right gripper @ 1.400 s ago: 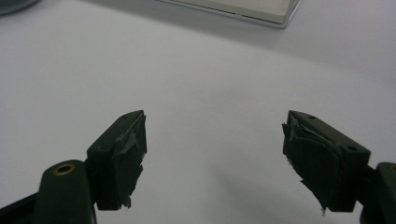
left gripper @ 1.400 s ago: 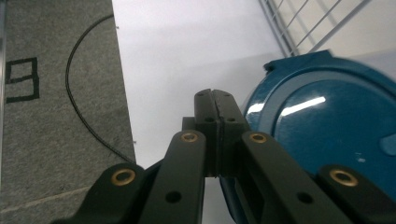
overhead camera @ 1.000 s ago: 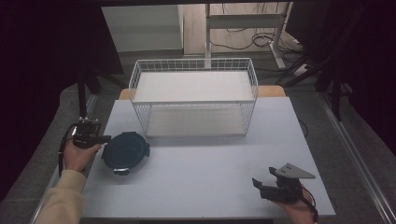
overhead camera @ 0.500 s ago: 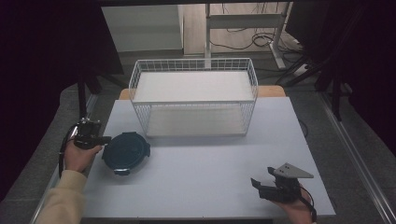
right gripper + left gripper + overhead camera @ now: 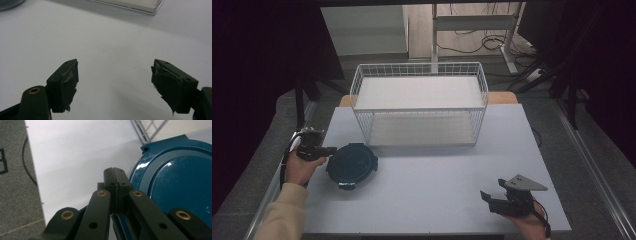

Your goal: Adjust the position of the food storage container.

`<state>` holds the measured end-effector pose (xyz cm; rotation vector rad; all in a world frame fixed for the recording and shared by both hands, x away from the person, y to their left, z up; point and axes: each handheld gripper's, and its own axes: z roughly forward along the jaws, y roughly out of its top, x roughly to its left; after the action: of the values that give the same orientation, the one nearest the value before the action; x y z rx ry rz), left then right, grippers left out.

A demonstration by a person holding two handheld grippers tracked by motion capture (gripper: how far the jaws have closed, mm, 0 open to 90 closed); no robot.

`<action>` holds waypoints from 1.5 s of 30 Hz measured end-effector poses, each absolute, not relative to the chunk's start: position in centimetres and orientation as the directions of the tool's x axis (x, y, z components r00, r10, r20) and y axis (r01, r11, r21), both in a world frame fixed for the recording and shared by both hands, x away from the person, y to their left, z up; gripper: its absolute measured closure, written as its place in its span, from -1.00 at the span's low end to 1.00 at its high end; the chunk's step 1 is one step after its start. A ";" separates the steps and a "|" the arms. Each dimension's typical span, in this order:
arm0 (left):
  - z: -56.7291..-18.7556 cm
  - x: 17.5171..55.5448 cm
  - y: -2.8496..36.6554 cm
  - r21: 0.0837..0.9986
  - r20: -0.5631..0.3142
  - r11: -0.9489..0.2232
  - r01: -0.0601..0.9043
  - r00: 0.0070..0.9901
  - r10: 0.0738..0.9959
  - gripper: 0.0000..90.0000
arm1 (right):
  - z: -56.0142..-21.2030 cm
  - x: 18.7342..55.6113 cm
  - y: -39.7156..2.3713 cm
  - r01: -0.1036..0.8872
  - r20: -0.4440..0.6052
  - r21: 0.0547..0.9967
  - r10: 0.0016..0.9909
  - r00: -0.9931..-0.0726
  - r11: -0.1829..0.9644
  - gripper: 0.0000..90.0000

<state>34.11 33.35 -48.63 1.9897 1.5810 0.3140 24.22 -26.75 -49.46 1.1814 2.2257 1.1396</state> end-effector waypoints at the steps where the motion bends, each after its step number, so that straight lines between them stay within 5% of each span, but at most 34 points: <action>1: -48.6 34.1 33.2 0.565 -0.163 -0.142 0.813 0.278 0.947 1.00 | -49.5 24.2 -26.8 0.512 0.044 0.797 0.815 -0.578 0.320 -0.53; 33: -48.4 31.4 24.3 0.571 -0.191 -0.305 0.762 0.484 0.854 1.00 | -49.5 24.2 -26.6 0.510 0.042 0.795 0.809 -0.586 0.328 -0.53; 45: -48.4 31.4 24.4 0.584 -0.206 -0.300 0.755 0.495 0.844 1.00 | -49.4 24.1 -26.8 0.509 0.040 0.797 0.813 -0.581 0.324 -0.53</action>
<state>31.36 24.40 -48.39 2.1112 1.3083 0.1844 24.10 -26.83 -49.37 1.1747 2.2278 1.1382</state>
